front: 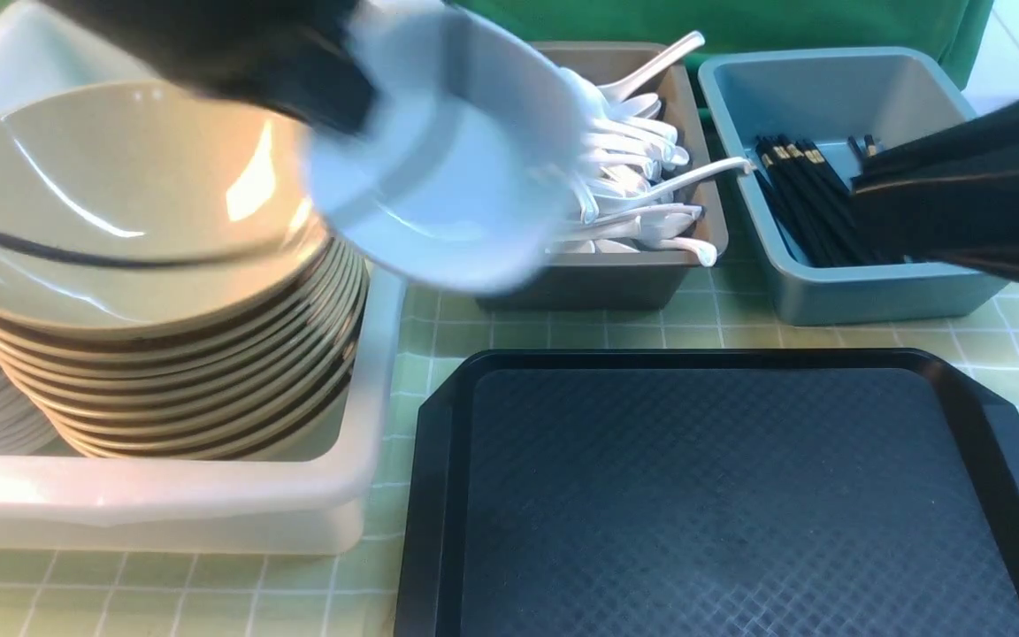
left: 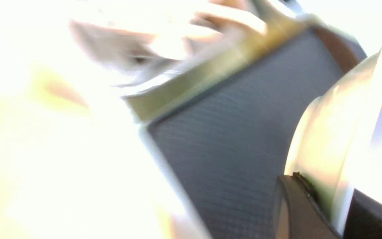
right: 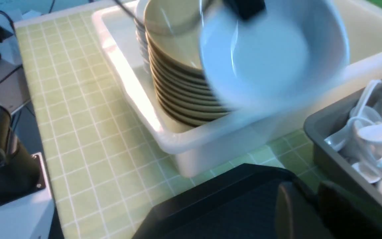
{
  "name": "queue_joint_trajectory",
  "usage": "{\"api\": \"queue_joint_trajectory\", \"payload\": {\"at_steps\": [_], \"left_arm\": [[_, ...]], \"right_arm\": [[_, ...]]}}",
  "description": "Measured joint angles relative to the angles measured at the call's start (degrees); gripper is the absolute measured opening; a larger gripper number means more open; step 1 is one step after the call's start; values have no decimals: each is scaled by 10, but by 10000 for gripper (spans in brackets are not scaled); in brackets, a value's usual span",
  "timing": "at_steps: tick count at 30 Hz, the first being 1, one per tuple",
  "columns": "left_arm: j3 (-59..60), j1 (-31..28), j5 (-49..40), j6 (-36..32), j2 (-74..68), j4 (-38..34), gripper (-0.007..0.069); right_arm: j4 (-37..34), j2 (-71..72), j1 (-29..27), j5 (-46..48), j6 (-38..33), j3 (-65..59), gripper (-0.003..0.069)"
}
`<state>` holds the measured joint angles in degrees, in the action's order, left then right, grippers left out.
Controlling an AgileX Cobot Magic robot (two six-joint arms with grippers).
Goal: On green table put chopsticks spoon bowls plates into blue grey white boxes.
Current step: 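Place the white bowl into the white bin with the other dishes with the left gripper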
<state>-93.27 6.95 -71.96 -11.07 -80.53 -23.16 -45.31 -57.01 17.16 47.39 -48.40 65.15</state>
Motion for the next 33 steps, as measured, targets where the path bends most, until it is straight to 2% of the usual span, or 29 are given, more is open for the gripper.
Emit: {"api": "queue_joint_trajectory", "payload": {"at_steps": [2, 5, 9, 12, 16, 23, 33], "left_arm": [[0, -66, -2, 49, 25, 11, 15], [0, -221, 2, 132, 57, 33, 15], [0, -391, 23, 210, 72, 38, 15], [0, -457, 26, 245, 62, 49, 15], [0, -476, 22, 270, 24, 74, 15], [10, -447, 0, 272, -53, 121, 15], [115, -409, 30, 272, -79, 154, 30]], "right_arm": [[-1, -13, 0, 0, -3, 0, 101], [-2, -37, 0, 1, -8, 0, 101], [-14, -63, 0, 7, -11, 0, 101], [-17, -79, 0, 8, -12, 0, 102], [-17, -84, 0, 8, -12, 0, 107], [-18, -84, 0, 7, -15, 0, 110], [-19, -84, 0, 7, -15, 0, 117]]}}
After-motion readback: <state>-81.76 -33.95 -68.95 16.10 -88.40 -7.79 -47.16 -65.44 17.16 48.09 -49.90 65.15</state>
